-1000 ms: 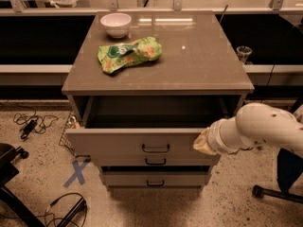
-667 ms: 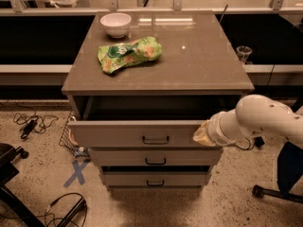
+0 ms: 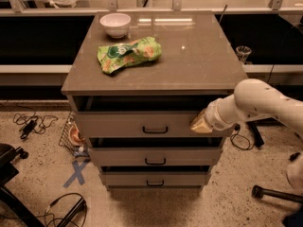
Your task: Close top drawer
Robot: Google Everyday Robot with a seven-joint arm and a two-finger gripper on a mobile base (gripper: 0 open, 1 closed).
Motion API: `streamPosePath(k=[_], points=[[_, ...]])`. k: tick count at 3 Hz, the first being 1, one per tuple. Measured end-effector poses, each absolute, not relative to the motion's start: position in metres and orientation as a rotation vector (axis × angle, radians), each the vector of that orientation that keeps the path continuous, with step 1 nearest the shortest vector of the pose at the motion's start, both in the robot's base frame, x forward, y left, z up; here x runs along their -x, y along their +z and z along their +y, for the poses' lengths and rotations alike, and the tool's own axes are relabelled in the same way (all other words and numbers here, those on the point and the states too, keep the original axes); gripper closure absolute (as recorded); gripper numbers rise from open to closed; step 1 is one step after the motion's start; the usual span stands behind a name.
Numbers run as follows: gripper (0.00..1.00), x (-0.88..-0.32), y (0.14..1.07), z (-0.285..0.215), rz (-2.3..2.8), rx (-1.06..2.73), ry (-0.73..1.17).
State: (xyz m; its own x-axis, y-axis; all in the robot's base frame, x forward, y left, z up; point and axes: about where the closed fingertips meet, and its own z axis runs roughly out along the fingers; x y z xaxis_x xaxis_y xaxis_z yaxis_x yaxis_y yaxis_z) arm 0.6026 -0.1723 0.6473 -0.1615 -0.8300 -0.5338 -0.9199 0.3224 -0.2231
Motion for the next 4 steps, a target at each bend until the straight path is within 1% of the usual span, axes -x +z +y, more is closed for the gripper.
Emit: streamPosePath(k=[1,3,4], points=[[0.83,-0.5986,0.6472,-0.1716,2.019,1.537,0.204],[0.36,-0.598,0.6444,-0.1685,2.018,1.542,0.211],[0.34,-0.5937,0.646,-0.1684,2.026,1.549,0.212]])
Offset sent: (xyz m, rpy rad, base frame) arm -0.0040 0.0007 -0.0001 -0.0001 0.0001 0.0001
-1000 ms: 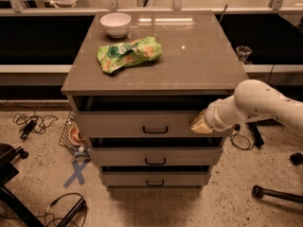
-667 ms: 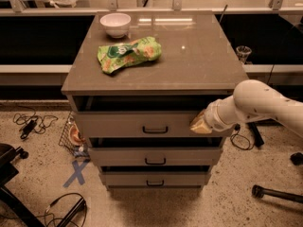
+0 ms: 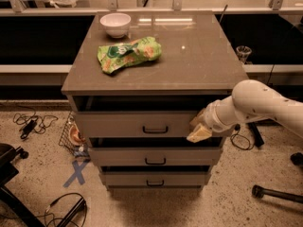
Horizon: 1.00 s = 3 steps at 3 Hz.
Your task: Close top drawer
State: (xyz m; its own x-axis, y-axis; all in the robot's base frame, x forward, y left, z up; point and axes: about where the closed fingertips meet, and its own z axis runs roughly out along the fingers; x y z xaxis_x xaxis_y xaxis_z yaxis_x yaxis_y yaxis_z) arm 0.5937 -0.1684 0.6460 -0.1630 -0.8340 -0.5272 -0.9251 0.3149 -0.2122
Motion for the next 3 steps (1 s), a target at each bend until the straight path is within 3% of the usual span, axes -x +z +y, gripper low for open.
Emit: streamPosePath(k=[1,2,3], points=[[0.66,-0.589,0.651,-0.171,2.034,1.55,0.205],[0.89,-0.549,0.7,-0.2,2.102,1.542,0.124],[1.0,-0.492,0.813,-0.263,2.234,1.471,-0.091]])
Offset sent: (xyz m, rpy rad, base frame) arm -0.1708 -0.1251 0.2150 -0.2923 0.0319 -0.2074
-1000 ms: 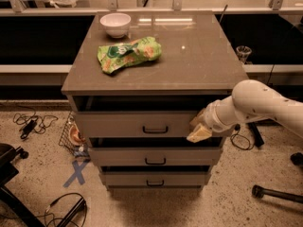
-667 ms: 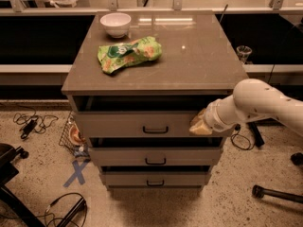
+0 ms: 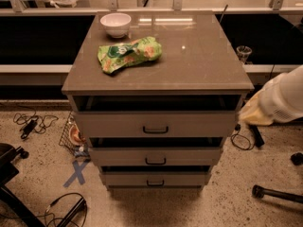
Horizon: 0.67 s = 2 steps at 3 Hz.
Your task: Close top drawer
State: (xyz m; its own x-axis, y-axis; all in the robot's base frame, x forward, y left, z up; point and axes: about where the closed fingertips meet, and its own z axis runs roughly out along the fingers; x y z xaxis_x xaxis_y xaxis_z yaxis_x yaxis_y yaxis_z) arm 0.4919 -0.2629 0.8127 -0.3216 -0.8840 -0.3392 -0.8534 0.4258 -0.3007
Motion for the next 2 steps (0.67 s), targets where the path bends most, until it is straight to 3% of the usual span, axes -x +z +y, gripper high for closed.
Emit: streamPosePath(k=[2], points=[[1.0,-0.486,0.929,-0.304,2.119,1.386,-0.274]])
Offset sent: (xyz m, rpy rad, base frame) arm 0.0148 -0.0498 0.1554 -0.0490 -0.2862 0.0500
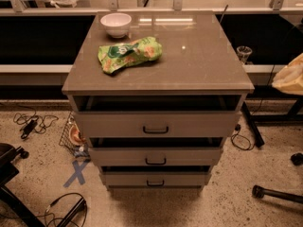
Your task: Close top drawer
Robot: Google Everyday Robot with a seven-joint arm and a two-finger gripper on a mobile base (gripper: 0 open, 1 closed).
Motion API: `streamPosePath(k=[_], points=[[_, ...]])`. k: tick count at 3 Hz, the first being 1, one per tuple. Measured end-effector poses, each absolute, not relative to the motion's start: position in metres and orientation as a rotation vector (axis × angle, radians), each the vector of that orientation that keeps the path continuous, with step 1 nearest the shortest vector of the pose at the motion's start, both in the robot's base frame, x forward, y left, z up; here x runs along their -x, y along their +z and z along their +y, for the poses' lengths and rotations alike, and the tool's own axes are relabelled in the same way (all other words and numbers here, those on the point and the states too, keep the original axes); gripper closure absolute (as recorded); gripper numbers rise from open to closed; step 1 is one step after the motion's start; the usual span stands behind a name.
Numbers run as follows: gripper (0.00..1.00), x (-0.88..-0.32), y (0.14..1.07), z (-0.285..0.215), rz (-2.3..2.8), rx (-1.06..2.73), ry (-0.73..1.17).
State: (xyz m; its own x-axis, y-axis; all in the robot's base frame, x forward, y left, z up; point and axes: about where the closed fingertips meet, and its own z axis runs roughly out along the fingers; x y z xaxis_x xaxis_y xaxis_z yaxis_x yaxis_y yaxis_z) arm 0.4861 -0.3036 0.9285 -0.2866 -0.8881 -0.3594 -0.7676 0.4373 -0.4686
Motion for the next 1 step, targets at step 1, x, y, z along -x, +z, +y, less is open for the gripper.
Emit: streamPosePath(k=[1], points=[[0.84,-0.4867,0.9339,-0.3029,2.101,1.399,-0.286]])
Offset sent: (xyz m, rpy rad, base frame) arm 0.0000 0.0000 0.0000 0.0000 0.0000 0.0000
